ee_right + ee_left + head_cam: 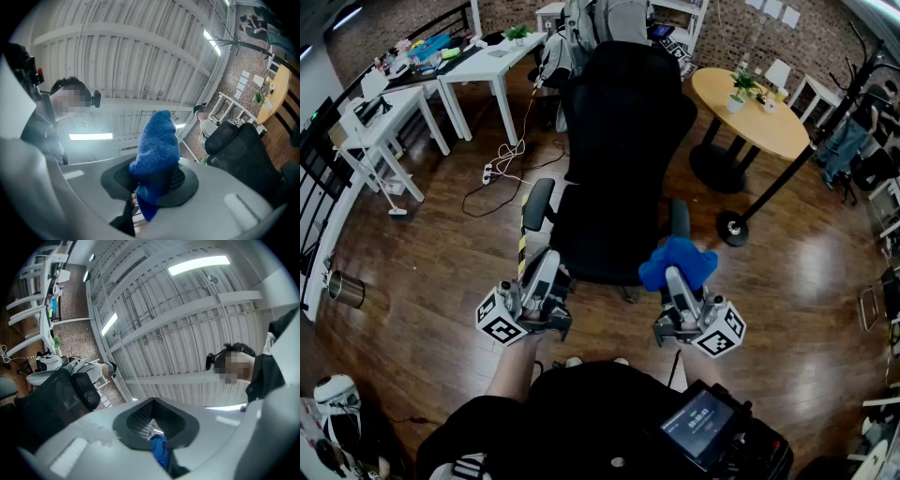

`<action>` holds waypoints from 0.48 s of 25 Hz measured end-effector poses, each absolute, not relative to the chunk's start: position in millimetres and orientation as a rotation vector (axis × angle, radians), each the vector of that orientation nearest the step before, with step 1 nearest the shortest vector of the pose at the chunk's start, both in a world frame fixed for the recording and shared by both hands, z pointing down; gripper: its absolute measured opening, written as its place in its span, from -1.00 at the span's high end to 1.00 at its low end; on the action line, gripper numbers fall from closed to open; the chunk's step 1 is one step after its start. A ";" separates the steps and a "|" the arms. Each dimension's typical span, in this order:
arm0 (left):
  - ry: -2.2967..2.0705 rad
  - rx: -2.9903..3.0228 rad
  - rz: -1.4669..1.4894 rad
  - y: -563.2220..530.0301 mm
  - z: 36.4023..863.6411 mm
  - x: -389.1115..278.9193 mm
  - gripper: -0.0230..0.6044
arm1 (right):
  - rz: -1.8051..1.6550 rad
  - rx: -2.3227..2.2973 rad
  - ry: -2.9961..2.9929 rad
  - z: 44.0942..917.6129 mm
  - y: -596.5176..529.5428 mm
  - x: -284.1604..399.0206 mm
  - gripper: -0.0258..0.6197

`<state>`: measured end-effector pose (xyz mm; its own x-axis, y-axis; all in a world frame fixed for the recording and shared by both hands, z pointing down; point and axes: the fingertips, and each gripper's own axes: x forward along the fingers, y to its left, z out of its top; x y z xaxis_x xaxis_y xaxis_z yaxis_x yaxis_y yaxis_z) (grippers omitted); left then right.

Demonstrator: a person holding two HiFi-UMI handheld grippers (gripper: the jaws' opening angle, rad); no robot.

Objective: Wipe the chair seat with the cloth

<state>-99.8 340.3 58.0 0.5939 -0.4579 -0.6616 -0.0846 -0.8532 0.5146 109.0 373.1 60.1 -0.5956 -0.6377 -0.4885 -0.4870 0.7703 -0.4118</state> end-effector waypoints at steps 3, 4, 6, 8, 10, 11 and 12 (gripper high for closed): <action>-0.427 2.378 -1.181 323.0 62.8 -114.2 0.95 | -0.310 -0.840 2.360 64.2 355.9 94.1 0.64; -0.426 2.374 -1.183 317.7 63.9 -118.6 0.95 | -0.312 -0.842 2.367 65.0 350.7 89.8 0.64; -0.424 2.370 -1.179 305.2 65.5 -125.7 0.95 | -0.309 -0.849 2.374 64.2 339.4 84.1 0.64; -0.425 2.366 -1.166 289.4 67.0 -128.7 0.95 | -0.298 -0.861 2.373 61.6 326.0 82.1 0.64; -0.426 2.365 -1.145 274.7 70.7 -128.0 0.95 | -0.298 -0.874 2.372 62.3 312.5 82.8 0.65; -0.428 2.366 -1.135 266.7 72.6 -127.1 0.95 | -0.299 -0.878 2.371 64.1 304.9 83.7 0.64; -0.429 2.367 -1.127 257.5 74.6 -126.2 0.95 | -0.301 -0.882 2.370 66.6 296.2 84.9 0.64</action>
<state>-126.2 257.5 74.6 0.6113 -0.4692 -0.6372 -0.0733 -0.8354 0.5448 84.9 296.2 66.6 -0.6087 -0.6557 -0.4466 -0.5233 0.7550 -0.3953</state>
